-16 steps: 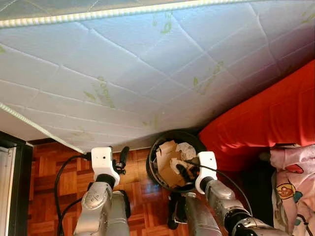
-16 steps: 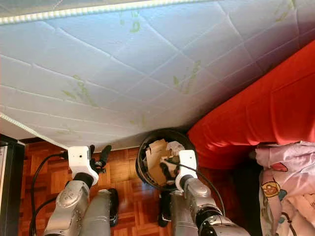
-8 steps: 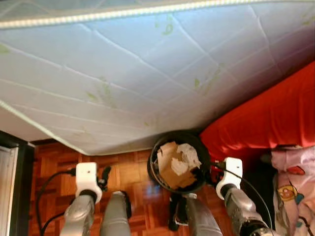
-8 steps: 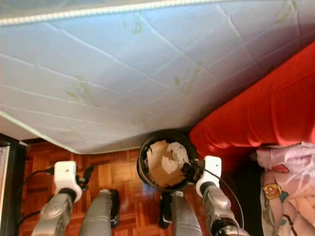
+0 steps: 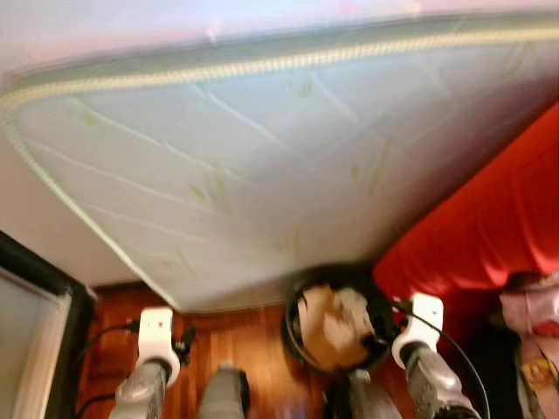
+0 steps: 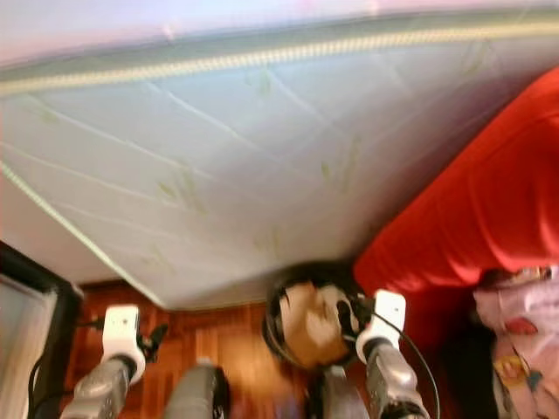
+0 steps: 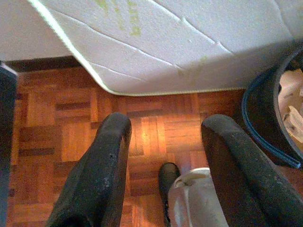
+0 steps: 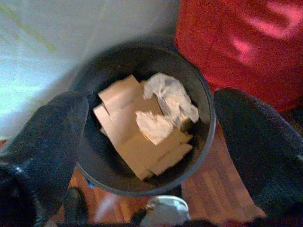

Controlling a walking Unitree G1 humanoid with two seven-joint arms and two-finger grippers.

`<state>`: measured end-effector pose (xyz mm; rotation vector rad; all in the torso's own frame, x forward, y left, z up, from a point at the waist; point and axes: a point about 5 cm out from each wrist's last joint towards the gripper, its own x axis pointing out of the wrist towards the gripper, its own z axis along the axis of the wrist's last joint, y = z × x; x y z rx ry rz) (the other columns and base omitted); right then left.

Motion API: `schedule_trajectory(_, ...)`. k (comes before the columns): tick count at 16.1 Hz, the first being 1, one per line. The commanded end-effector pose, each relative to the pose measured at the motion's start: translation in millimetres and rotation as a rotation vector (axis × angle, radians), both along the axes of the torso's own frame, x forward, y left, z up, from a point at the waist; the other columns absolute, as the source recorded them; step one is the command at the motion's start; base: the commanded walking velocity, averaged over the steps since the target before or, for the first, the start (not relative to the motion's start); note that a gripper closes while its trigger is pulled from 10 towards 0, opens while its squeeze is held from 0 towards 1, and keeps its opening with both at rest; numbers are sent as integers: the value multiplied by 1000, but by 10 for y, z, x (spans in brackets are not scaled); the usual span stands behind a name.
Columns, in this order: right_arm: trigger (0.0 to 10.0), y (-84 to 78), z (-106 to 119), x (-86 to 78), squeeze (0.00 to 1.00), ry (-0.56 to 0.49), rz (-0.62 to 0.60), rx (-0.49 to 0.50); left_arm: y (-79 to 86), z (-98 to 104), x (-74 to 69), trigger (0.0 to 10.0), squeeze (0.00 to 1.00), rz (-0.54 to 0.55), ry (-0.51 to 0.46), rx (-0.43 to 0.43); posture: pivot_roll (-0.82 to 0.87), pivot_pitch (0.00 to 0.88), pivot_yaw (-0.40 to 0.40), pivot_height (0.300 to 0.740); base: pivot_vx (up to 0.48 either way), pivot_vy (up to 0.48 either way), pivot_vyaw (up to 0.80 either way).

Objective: Clean up the room

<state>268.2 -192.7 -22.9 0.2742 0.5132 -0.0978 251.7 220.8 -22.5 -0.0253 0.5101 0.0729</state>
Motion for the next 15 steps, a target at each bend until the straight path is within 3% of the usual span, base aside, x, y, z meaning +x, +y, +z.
schedule_trajectory(1, 10000, -20, -95, -116, 0, 40, -33, 14, 29, -92, -99, 10000, 0, -1, 55, 17, 151, 1, 34, 662, 0, 0, 0)
schedule_trajectory(7, 10000, -156, -223, -310, 0, 121, -58, -9, -56, -271, -276, 10000, 0, 25, 142, -31, 133, 0, 6, 662, 0, 0, 0)
schedule_trajectory(12, 10000, -175, -300, -429, 0, 159, -46, -6, -100, -384, -428, 10000, 0, 65, 192, -64, 139, 0, -21, 662, 0, 0, 0)
schedule_trajectory(15, 10000, -161, -323, -455, 0, 178, -43, -12, -92, -395, -441, 10000, 0, 76, 202, -66, 141, 0, -26, 696, 0, 0, 0)
